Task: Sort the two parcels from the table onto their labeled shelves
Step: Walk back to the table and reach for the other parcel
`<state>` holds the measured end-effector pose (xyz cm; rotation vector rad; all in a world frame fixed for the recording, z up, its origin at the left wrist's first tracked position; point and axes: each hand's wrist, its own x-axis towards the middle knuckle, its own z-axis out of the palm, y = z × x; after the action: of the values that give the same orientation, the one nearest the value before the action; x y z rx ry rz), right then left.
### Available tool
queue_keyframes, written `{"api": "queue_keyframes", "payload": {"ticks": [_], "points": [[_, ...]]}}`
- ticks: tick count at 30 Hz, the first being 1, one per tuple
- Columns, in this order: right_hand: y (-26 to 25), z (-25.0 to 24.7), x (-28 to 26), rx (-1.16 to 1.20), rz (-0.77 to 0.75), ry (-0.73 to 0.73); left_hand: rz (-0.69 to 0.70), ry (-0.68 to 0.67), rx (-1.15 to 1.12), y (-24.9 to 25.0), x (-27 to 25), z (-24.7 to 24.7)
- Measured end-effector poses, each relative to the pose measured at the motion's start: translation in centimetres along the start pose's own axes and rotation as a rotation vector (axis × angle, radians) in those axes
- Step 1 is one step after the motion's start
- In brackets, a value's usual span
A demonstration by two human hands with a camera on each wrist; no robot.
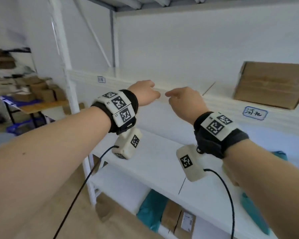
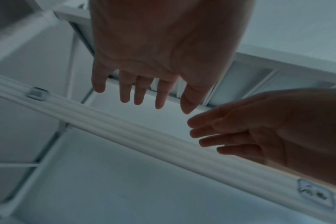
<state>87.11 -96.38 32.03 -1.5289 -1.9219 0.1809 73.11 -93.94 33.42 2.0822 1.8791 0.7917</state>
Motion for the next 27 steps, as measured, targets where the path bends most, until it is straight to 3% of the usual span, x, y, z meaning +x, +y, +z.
{"api": "queue_keyframes", "payload": {"ticks": [7,12,27], "points": [[-1.9,9.9,0.5,-0.230,-0.117,-0.195,-0.109,-0.089,0.342,-10.7,-1.5,0.0],[-5.0,16.9,2.6,-0.259,-0.172,-0.265,-0.144,-0.164,0.413,-18.2,-1.2,-1.1],[-23.5,38.8,13.2,-0.086,-0.190,-0.385,-0.229,-0.102,0.436,-44.2,6.8,-9.1]]}}
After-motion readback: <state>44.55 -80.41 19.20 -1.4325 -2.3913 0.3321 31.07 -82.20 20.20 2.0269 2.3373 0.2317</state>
